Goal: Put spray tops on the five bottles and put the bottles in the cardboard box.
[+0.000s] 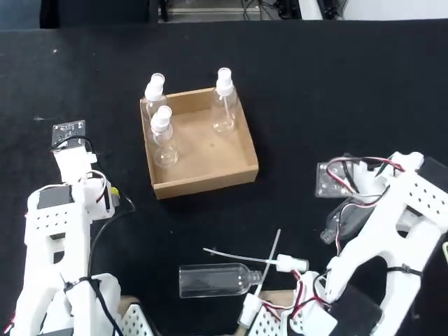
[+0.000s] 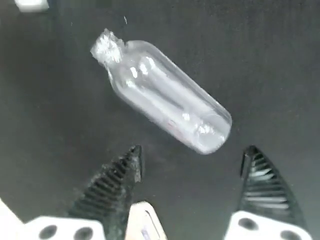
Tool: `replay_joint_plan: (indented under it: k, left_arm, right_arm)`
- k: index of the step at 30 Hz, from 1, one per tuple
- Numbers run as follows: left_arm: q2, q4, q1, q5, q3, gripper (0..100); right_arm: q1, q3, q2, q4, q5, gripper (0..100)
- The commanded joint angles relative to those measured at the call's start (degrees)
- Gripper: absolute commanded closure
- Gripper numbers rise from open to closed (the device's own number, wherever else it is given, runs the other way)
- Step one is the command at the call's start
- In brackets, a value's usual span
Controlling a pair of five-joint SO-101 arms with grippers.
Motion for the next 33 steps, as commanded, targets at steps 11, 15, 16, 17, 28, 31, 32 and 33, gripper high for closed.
replay_joint_plan:
  k: [11, 15, 16, 17, 28, 31, 32, 33]
  left_arm:
    - [-1.76, -1.76, -0.48, 0.35, 1.27, 82]
    - [-1.76, -1.76, -0.13, 0.35, 1.27, 82]
    - [-1.76, -1.76, -0.13, 0.35, 1.27, 82]
    - [-1.76, -1.76, -0.13, 0.35, 1.27, 82]
    - [-1.76, -1.76, -0.13, 0.26, 1.1, 82]
    - [-1.76, -1.76, -0.13, 0.26, 1.1, 82]
    - [-1.76, -1.76, -0.13, 0.26, 1.1, 82]
    - [-1.76, -1.76, -0.13, 0.26, 1.1, 82]
  right_arm:
    - [-44.4, -8.31, -1.89, -7.03, -92.75, 92.5]
    - [-44.57, -8.22, 4.62, -13.8, -110.07, 84.9]
    - [-44.75, -8.22, 6.9, -14.68, -110.24, 83.0]
    - [-44.75, -8.31, 9.36, -15.38, -110.51, 81.9]
    - [-45.36, -15.43, 17.89, -18.02, -118.42, 83.2]
    - [-46.15, -13.76, 19.82, -19.08, -118.86, 83.2]
    - [-46.24, -13.32, 20.44, -19.43, -118.95, 83.2]
    - [-46.24, -13.23, 20.97, -19.78, -118.95, 83.2]
